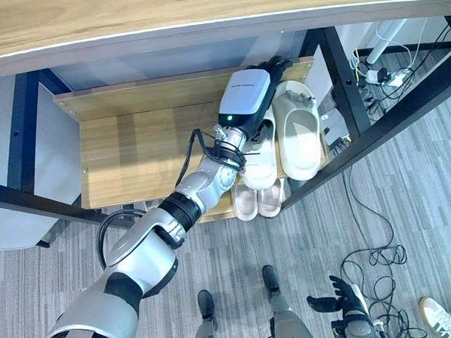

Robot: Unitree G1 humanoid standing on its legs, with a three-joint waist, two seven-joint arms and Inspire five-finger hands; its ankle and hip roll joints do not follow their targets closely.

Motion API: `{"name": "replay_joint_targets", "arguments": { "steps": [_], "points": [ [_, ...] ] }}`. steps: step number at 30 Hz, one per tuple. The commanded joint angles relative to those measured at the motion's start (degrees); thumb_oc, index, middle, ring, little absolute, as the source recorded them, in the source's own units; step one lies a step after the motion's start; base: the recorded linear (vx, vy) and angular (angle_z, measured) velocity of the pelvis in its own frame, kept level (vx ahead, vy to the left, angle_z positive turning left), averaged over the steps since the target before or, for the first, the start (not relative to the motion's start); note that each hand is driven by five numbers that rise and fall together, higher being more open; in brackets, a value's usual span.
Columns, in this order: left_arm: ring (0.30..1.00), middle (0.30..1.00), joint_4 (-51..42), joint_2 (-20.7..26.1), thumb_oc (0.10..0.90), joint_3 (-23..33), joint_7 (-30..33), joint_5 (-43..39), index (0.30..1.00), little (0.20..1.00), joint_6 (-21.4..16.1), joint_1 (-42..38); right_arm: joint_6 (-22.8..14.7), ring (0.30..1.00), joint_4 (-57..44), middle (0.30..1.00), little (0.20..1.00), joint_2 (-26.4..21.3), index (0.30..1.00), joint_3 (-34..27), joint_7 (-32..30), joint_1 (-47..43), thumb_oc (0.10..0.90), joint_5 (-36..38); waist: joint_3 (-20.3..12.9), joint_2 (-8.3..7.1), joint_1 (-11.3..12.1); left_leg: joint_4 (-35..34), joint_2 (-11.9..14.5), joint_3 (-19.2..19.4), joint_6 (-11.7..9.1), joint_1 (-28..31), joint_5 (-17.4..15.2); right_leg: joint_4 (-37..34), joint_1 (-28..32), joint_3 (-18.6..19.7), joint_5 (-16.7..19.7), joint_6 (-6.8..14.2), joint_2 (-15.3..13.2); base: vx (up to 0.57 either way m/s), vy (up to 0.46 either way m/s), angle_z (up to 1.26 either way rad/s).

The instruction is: Arrange the slippers neatly on the shoe rack.

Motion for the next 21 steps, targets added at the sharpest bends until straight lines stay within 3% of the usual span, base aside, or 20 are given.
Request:
{"name": "replay_joint_targets", "arguments": {
  "steps": [1,21],
  "points": [
    [0.9,0.9,2.9,-2.3,0.8,3.3,1.7,1.5,0.9,0.9,-3.5,-5.2,-0.5,0.9,1.2,0.9,0.9,-3.6,0.9,-2.6,-0.4,3.5,0.8,1.1,-3.8,0.4,1.6,0.1,-1.4,-1.9,-0.3,-2.3,-1.1,0.5,-0.3,-1.0,-1.6,2.4,1.2,0.0,0.0,0.0],
    [0.9,0.9,-3.4,-1.3,0.8,4.8,-5.9,-7.4,0.9,0.9,-6.8,5.3,2.5,0.9,3.5,0.9,0.9,-1.5,0.9,-3.3,0.7,2.8,0.8,1.2,-4.5,-0.41,3.8,0.1,-1.2,-2.6,-0.4,2.8,-1.3,0.3,5.8,-3.2,-2.6,2.2,1.6,0.0,-0.002,0.01]
  ]
}}
